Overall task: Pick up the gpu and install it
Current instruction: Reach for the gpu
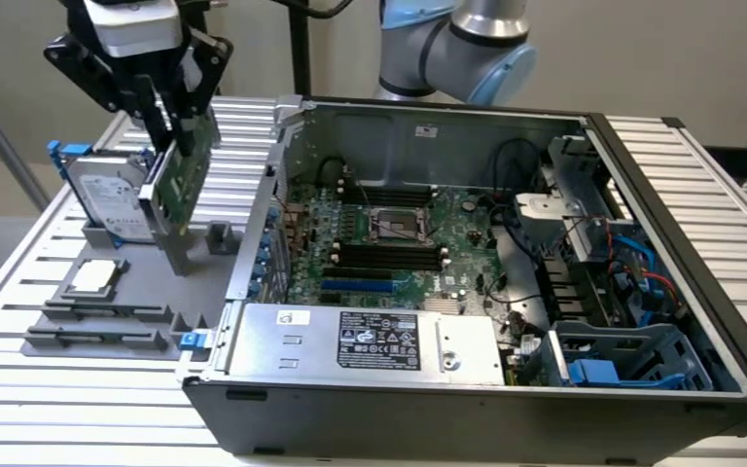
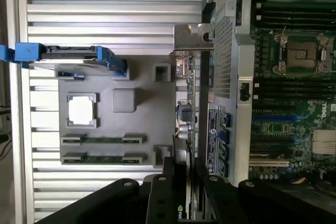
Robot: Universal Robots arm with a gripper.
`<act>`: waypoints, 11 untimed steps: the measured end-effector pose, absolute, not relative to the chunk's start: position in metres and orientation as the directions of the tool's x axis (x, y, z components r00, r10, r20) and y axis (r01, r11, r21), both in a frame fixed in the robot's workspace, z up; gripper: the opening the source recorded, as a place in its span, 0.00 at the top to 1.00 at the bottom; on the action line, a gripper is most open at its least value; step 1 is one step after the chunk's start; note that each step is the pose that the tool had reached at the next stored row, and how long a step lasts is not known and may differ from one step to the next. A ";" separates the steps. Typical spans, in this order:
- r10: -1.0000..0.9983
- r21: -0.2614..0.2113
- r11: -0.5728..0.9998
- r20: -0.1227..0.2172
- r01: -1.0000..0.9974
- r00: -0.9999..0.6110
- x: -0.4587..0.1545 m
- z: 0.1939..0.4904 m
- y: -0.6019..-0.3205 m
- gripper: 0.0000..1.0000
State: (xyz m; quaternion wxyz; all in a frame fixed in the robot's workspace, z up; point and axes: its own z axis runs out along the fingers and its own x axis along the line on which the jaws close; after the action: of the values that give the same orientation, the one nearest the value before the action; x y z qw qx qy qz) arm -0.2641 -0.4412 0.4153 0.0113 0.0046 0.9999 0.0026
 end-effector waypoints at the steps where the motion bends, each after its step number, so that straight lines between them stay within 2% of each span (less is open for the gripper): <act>1: 0.009 0.005 1.000 -0.021 0.009 -1.000 -0.260 0.420 -0.442 0.74; 11: 0.009 0.006 1.000 -0.007 0.009 -1.000 -0.214 0.457 -0.443 0.74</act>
State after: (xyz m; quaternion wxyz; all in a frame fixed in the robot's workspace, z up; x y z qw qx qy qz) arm -0.2142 -0.4426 0.4572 0.0035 0.0047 1.0000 0.0028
